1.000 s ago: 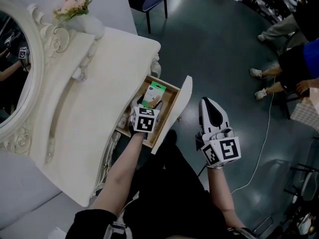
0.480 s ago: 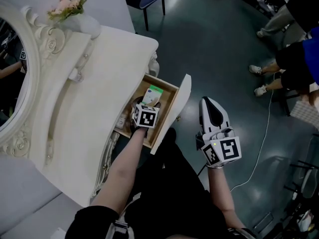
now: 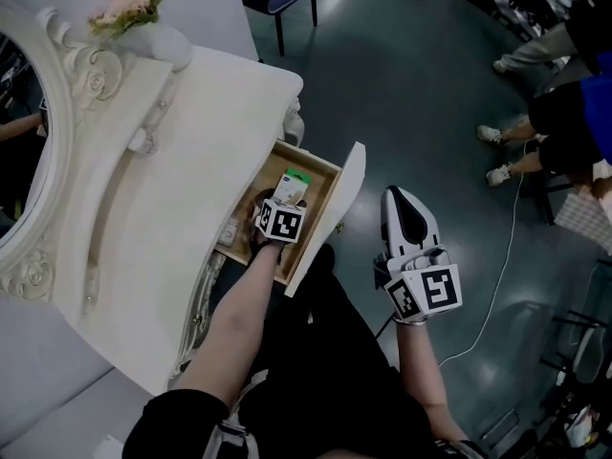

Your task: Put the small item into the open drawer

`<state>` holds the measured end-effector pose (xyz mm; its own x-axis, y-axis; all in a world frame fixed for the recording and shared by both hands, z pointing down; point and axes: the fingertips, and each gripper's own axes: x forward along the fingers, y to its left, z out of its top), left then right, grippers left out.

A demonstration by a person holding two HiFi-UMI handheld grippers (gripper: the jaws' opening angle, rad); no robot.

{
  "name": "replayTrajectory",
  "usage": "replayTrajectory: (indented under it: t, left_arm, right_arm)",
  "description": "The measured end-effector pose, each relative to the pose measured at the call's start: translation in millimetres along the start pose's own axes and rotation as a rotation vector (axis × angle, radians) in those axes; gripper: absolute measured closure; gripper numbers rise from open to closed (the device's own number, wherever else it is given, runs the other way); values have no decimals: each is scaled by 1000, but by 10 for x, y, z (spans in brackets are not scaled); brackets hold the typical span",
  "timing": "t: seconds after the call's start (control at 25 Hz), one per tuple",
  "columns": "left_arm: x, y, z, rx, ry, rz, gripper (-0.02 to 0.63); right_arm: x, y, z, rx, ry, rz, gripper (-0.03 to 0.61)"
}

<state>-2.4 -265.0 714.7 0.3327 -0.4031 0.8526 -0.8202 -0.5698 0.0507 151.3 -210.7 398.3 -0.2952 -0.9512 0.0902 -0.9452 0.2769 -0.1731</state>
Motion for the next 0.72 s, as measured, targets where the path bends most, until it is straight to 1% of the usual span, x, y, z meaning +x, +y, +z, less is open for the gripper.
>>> replayTrajectory:
  t: [0.12, 0.36, 0.64, 0.72]
  left_arm:
    - [40, -9, -29, 10, 8, -3, 259]
    - [53, -13, -39, -7, 7, -15, 258]
    - [59, -20, -48, -8, 7, -22, 255]
    - [45, -21, -28, -13, 4, -29, 230]
  right_arm:
    - [-14, -20, 14, -3, -5, -1, 581]
    - [-28, -71, 34, -2, -3, -7, 581]
    - [-18, -38, 26, -1, -5, 8, 581]
    - [-20, -33, 30, 0, -7, 11, 581]
